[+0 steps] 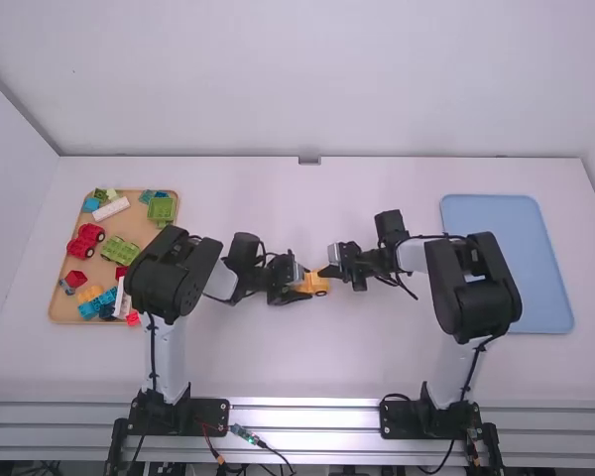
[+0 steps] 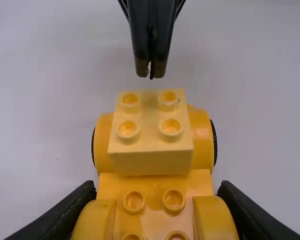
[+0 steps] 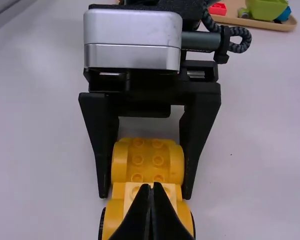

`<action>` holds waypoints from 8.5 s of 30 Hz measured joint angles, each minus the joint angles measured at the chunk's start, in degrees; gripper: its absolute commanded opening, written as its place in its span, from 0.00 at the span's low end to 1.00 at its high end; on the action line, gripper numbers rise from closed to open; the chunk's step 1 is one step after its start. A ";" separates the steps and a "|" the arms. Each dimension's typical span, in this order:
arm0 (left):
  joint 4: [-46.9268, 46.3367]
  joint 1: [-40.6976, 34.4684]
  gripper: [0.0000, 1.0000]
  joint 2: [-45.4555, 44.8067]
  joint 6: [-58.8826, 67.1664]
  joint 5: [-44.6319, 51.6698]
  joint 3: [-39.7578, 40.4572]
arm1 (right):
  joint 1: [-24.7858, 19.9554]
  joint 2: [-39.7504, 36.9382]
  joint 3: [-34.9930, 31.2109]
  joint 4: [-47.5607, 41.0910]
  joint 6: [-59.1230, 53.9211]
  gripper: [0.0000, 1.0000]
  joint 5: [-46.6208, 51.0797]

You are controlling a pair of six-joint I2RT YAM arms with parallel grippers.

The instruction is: Assemble lego blocks to make yellow taxi

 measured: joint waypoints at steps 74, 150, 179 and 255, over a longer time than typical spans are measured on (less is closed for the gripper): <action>-5.90 -0.02 0.06 -0.37 2.40 0.44 2.19 | 1.95 3.85 2.23 1.97 -2.95 0.00 1.33; 2.99 -0.39 0.99 -3.30 0.61 -4.72 -3.69 | -3.61 -10.05 9.60 -3.41 20.22 0.99 18.80; -57.27 23.30 0.99 -45.29 -24.33 -44.76 6.62 | 4.28 -10.05 14.51 -6.82 36.28 0.99 38.56; -80.56 44.19 0.95 -9.92 31.67 -38.99 35.69 | -4.44 -10.05 14.51 -6.88 38.86 0.99 36.17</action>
